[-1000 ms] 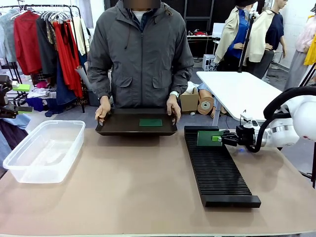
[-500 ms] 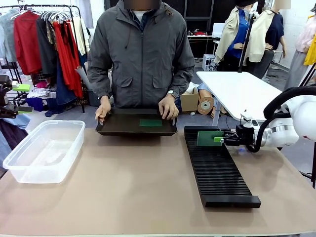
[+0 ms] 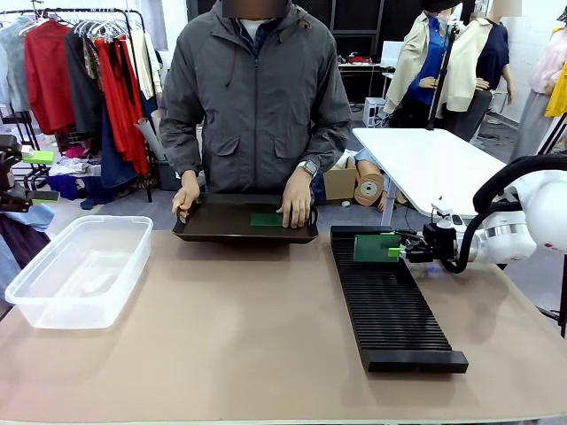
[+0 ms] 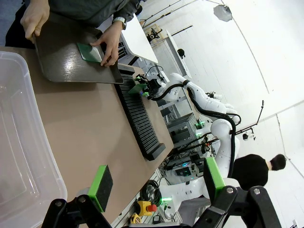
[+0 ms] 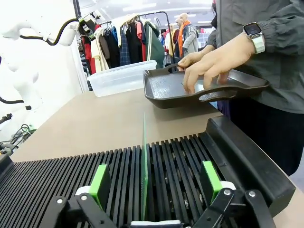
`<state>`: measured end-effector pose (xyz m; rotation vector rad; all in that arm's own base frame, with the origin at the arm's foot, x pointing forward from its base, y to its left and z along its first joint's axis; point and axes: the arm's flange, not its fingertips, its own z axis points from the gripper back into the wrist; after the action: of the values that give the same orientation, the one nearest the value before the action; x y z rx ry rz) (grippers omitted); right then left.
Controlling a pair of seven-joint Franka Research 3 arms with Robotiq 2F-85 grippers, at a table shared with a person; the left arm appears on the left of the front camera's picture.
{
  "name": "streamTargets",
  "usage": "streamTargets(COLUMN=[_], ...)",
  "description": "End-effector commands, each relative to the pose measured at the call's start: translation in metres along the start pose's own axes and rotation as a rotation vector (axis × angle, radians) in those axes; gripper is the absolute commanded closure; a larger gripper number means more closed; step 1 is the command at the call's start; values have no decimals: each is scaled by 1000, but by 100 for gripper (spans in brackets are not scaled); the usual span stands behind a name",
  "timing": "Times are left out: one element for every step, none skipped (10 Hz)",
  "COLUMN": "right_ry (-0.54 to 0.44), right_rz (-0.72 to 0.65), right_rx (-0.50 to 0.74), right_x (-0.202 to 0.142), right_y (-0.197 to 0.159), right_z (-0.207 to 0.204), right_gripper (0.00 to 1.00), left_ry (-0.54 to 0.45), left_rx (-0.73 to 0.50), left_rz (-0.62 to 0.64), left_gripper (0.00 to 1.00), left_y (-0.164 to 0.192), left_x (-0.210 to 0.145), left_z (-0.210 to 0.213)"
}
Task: Sort PCBs into racks and boxes based on the side picked up.
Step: If the short side of the Blank PCB is picked up, insert it into the PCB Rack ; if the long side is picked up, place it in the Organizing box, then pick up the Blank PCB handed by the Human.
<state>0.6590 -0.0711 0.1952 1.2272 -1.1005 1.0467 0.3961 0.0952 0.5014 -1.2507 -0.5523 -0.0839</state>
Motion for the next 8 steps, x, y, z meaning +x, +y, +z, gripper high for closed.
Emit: streamTargets(right_ry=[-1, -1, -1, -1, -1, -1, -1, -1], right_rz=[0, 0, 0, 0, 0, 0, 0, 0], right_rx=[-1, -1, -1, -1, -1, -1, -1, -1], right_x=[0, 0, 0, 0, 0, 0, 0, 0], right_y=[0, 0, 0, 0, 0, 0, 0, 0], right_z=[0, 0, 0, 0, 0, 0, 0, 0], right_gripper=[0, 0, 0, 0, 0, 0, 0, 0], left_ry=[4, 4, 4, 4, 4, 4, 4, 4], left_rx=[1, 1, 1, 1, 1, 1, 1, 1], left_rz=[2, 2, 2, 2, 2, 2, 2, 2], left_gripper=[0, 0, 0, 0, 0, 0, 0, 0], left_y=[-1, -1, -1, -1, -1, -1, -1, -1], left_x=[0, 0, 0, 0, 0, 0, 0, 0], left_z=[1, 1, 1, 1, 1, 1, 1, 1])
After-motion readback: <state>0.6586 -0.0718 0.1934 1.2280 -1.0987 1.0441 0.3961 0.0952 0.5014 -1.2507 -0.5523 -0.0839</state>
